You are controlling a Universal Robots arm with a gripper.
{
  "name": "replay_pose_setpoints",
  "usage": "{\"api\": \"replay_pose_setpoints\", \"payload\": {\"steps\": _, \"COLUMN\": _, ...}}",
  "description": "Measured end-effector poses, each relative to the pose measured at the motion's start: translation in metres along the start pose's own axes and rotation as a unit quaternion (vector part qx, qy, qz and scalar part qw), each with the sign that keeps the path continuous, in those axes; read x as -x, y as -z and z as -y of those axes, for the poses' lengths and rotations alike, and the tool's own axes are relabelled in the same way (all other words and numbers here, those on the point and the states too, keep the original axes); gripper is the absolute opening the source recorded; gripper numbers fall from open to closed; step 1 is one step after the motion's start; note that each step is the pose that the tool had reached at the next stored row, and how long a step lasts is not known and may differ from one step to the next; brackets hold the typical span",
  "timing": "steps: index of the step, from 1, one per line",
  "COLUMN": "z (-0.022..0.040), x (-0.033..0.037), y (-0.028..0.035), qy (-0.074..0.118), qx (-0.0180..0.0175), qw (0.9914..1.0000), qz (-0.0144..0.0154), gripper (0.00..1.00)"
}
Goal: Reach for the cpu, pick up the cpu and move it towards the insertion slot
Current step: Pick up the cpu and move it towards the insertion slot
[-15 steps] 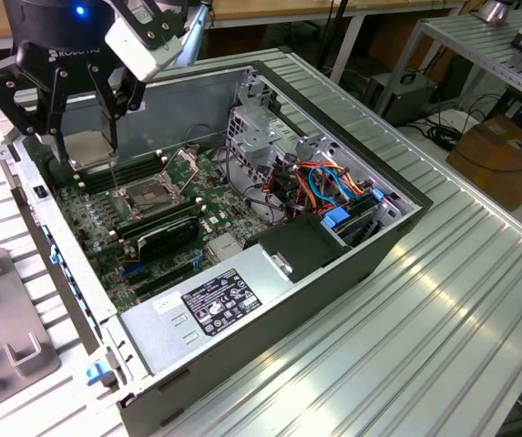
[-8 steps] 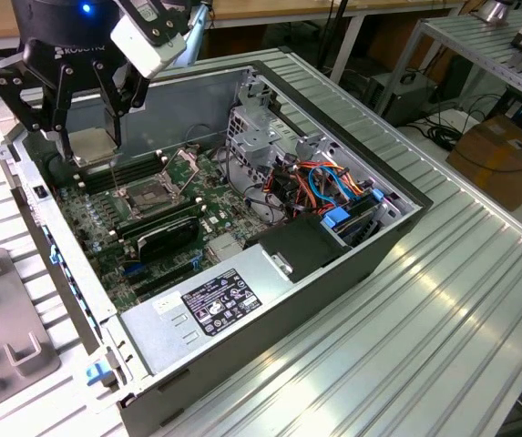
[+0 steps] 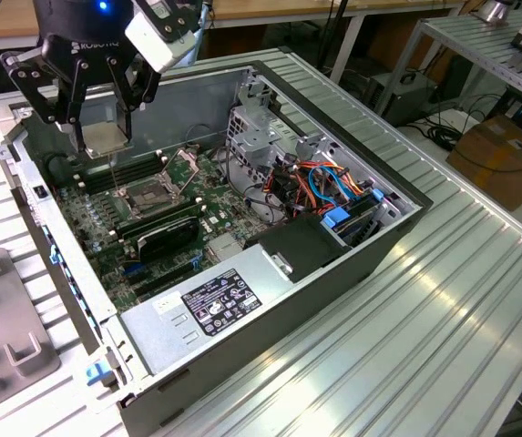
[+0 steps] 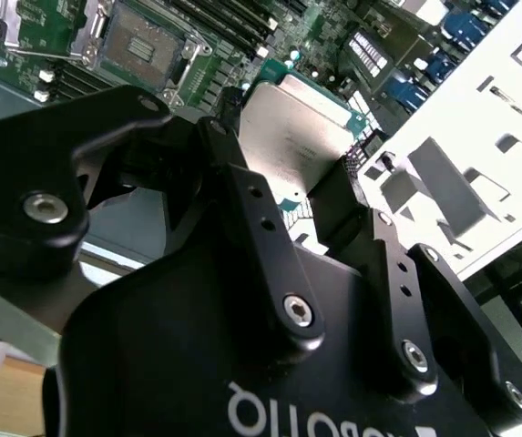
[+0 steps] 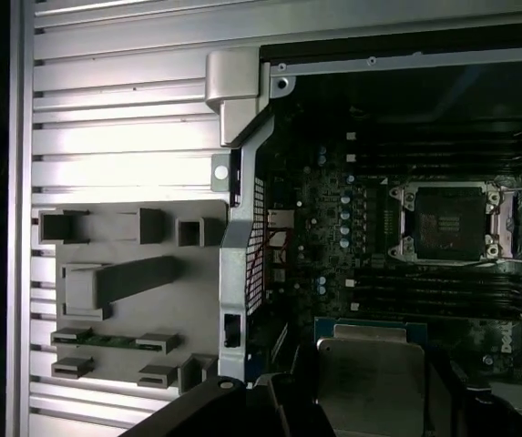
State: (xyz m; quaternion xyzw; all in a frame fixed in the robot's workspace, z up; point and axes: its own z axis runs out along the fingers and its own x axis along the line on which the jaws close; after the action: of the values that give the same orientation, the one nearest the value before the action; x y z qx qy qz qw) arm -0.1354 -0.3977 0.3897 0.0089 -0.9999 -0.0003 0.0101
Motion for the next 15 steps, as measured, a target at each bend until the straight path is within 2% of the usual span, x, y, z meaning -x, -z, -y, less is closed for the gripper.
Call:
{"api": "replay_pose_setpoints", "payload": {"steps": 5, "z": -0.0019, "x": 0.0109, "y": -0.0017, "qy": -0.007, "qx": 0.0001, "qw": 0.99998, "qz": 0.0, "gripper": 0.55}}
{"api": "replay_pose_setpoints", "payload": {"steps": 8, "z": -0.0047, "x": 0.0221, "y": -0.0042, "qy": -0.012, "qx": 0.0007, "qw": 0.99993, "qz": 0.0, "gripper": 0.55}}
{"api": "replay_pose_setpoints", "payload": {"steps": 10, "z": -0.0065, "x": 0.0246, "y": -0.0056, "qy": -0.013, "qx": 0.0009, "qw": 0.99992, "qz": 0.0, "gripper": 0.55}}
{"api": "replay_pose_setpoints", "payload": {"steps": 12, "z": -0.0148, "x": 0.0275, "y": -0.0075, "qy": -0.014, "qx": 0.001, "qw": 0.99991, "qz": 0.0, "gripper": 0.55}}
{"api": "replay_pose_setpoints", "payload": {"steps": 13, "z": -0.0225, "x": 0.032, "y": -0.0087, "qy": -0.013, "qx": 0.0009, "qw": 0.99991, "qz": 0.0, "gripper": 0.55}}
{"api": "replay_pose_setpoints", "payload": {"steps": 15, "z": -0.0335, "x": 0.0399, "y": -0.0106, "qy": -0.013, "qx": 0.0013, "qw": 0.99991, "qz": 0.0, "gripper": 0.55}}
